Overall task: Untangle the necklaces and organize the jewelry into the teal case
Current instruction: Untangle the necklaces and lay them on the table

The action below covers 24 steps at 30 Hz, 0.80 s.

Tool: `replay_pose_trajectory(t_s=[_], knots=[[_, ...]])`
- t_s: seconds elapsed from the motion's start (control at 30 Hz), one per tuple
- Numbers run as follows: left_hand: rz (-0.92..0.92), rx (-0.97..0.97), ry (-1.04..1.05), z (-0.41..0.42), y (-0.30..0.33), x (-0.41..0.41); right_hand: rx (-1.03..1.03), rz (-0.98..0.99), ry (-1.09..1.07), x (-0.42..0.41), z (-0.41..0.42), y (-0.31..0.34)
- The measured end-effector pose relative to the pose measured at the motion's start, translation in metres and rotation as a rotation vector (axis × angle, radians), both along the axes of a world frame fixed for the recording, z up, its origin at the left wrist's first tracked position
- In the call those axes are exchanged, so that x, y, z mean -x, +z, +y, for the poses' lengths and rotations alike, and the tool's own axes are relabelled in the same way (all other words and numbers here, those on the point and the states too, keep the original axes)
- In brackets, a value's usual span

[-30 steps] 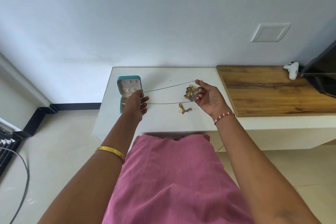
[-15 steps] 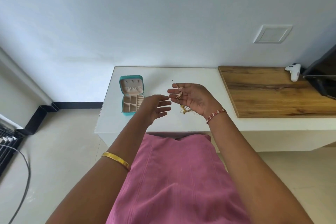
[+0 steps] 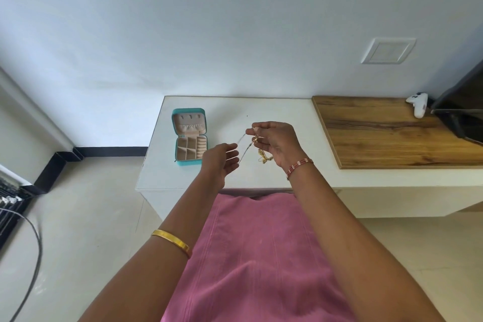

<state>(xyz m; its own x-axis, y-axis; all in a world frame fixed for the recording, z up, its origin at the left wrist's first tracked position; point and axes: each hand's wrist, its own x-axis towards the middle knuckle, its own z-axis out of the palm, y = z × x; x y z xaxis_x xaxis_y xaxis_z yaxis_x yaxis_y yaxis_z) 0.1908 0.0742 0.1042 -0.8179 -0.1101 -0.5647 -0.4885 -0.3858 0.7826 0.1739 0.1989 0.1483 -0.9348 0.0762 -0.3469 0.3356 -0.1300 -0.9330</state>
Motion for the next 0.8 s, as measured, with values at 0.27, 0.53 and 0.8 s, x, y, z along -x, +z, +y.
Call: replay_pose_trajectory(t_s=[0.27, 0.53, 0.8], knots=[[-0.084, -0.100, -0.253, 0.007, 0.001, -0.008, 0.189, -0.023, -0.096, -0.003, -0.011, -0.005], [-0.035, -0.490, -0.084, 0.010, 0.007, 0.011, 0.002, 0.099, -0.100, -0.024, -0.018, -0.021], [0.065, -0.574, -0.080, -0.006, 0.007, 0.018, -0.269, 0.150, -0.105, -0.022, -0.013, -0.038]])
